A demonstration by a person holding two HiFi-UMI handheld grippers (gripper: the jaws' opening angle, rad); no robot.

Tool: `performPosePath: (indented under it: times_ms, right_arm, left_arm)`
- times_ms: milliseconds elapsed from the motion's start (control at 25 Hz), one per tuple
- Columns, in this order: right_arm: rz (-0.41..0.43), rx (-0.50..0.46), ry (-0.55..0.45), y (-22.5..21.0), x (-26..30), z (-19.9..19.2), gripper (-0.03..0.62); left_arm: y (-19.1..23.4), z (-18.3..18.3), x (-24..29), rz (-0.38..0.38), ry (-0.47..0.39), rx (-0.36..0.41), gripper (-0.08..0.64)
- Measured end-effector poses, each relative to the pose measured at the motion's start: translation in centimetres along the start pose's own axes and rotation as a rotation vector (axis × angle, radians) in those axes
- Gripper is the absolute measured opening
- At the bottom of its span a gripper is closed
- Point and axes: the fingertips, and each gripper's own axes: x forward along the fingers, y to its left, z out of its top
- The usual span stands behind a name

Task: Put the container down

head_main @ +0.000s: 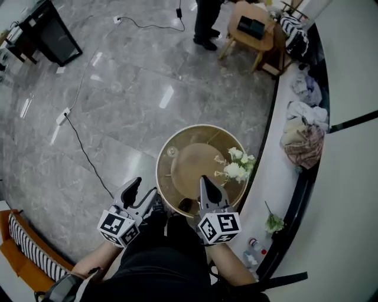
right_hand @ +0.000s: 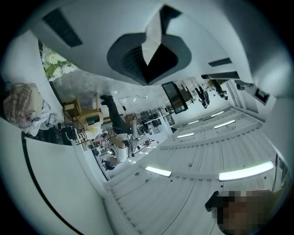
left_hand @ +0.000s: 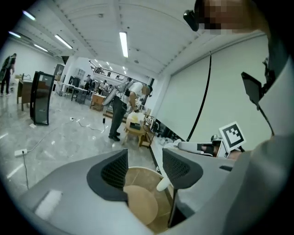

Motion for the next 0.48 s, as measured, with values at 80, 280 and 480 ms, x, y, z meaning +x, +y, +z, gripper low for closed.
performPosePath:
  times_ms: [80,280,480]
  right_arm:
    - [0.020,0.010,-0.020,1.6,-0.9,1.0,0.006]
    - [0.085,0.013,-0.053,5.6,-2.7,2.8,0.006]
    - [0.112,-0.036,-0.121,7.8,-4.1,5.6,0.006]
  left_arm:
    - [-0.4,1.4,-1.2,-0.004,-0.029,-0.037,0.213]
    - [-1.9,4.2,-2.8,-0.017,-0.080,-0.114,0.164]
    - [-3.4,7.5,-4.3,-0.035,-0.161,-0.118,0.132]
